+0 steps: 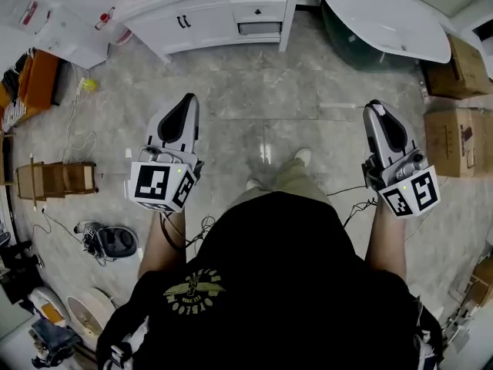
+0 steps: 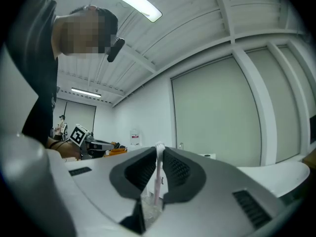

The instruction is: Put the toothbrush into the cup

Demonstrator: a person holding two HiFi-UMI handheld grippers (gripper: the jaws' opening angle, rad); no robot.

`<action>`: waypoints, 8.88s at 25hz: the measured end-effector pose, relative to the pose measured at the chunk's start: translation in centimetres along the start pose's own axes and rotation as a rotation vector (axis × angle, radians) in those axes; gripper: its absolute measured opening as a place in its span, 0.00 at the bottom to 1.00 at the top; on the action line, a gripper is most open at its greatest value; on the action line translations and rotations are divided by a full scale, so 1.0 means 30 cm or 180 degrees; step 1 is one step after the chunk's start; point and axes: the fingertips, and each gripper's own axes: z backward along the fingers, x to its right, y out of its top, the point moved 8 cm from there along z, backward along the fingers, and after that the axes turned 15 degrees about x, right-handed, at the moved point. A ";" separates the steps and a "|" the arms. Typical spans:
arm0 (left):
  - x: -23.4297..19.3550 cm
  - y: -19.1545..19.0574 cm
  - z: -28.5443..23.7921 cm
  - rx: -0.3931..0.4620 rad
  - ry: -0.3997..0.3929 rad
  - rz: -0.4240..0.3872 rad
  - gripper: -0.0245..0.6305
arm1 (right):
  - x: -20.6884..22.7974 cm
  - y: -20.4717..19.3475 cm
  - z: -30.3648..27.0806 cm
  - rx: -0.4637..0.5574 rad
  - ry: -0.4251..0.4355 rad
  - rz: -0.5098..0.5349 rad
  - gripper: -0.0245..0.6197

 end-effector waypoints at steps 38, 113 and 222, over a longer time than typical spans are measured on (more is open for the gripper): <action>-0.113 -0.004 -0.023 0.0064 0.0193 -0.0072 0.06 | 0.058 0.038 -0.102 0.0077 -0.0026 0.0014 0.11; -0.012 0.067 -0.719 0.0170 0.0247 -0.0342 0.06 | 0.801 0.015 -0.292 0.0417 -0.0024 -0.0123 0.11; -0.829 -0.154 -1.359 0.0114 -0.0116 -0.0064 0.06 | 0.925 -0.175 -1.207 0.0207 -0.0251 0.0183 0.11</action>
